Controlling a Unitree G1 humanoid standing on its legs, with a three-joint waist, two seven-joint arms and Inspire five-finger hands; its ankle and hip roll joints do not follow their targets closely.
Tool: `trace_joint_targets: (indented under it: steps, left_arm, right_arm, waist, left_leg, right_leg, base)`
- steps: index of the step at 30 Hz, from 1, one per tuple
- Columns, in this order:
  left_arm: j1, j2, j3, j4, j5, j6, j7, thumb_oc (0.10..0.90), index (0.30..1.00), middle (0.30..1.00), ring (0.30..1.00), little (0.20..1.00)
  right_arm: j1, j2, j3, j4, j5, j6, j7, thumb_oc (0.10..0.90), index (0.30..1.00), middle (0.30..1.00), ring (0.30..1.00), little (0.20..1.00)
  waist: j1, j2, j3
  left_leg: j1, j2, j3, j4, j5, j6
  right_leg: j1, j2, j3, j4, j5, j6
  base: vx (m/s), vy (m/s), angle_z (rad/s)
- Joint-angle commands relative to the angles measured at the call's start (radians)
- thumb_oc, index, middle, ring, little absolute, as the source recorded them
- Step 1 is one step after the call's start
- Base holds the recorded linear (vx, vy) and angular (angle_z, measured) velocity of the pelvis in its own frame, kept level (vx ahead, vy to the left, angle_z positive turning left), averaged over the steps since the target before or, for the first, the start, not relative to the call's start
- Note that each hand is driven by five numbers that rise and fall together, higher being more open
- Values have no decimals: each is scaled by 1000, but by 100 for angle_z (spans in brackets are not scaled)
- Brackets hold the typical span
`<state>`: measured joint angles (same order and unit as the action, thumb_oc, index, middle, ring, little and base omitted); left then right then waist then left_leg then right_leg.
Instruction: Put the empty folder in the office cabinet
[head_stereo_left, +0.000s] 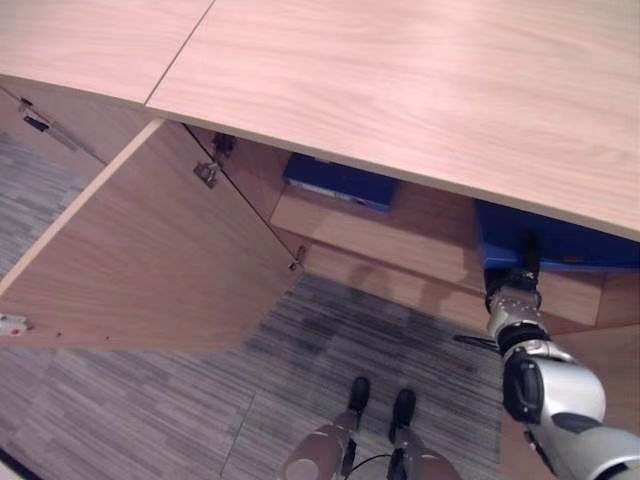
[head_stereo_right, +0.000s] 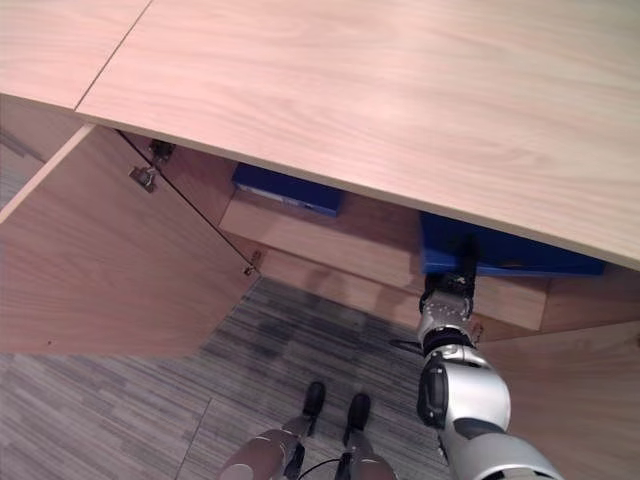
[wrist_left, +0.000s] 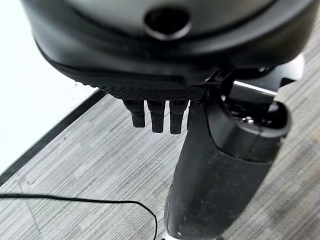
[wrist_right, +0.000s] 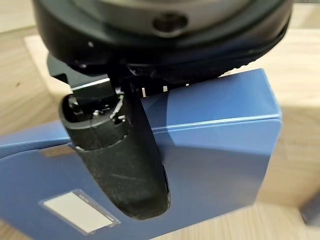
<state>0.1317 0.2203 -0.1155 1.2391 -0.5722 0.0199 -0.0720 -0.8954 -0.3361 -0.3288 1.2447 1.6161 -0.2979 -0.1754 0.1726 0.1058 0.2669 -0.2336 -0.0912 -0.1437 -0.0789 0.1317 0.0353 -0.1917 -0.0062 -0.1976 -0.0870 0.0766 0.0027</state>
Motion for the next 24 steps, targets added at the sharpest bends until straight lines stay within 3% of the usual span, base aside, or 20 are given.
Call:
trace_joint_targets:
  steps: [1,7,13,24]
  left_arm:
    - [23,61,-38,50,49,2,21,800,900,900,900,900]
    - [14,78,-73,23,60,-9,32,800,900,900,900,900]
    - [9,87,-88,-8,57,-13,45,800,900,900,900,900]
    - [26,117,-126,-113,33,-20,49,800,900,900,900,900]
  right_arm:
    - [-104,-155,26,-58,9,-53,31,400,300,300,300,300]
    - [-190,-219,42,-77,33,-95,19,400,300,300,300,300]
    - [-242,-236,70,-92,24,-134,-8,400,300,300,300,300]
    - [-324,-268,132,-125,-9,-153,-44,400,300,300,300,300]
  waist:
    - [-5,-20,-47]
    - [15,11,-21]
    - [20,21,-6]
    - [33,53,21]
  left_leg:
    - [-25,-16,-28,-8,-53,-43]
    - [-65,-29,-38,-8,-37,-51]
    - [-82,-31,-36,-8,-35,-54]
    - [-108,-39,-36,-8,-34,-57]
  right_leg:
    - [-4,-41,20,7,-28,78]
    - [-39,-42,19,3,-21,79]
    - [-57,-39,29,3,-17,79]
    - [-90,-41,41,5,-15,80]
  base:
    - [0,0,0]
    - [5,0,2]
    - [-12,-2,-1]
    - [-18,0,0]
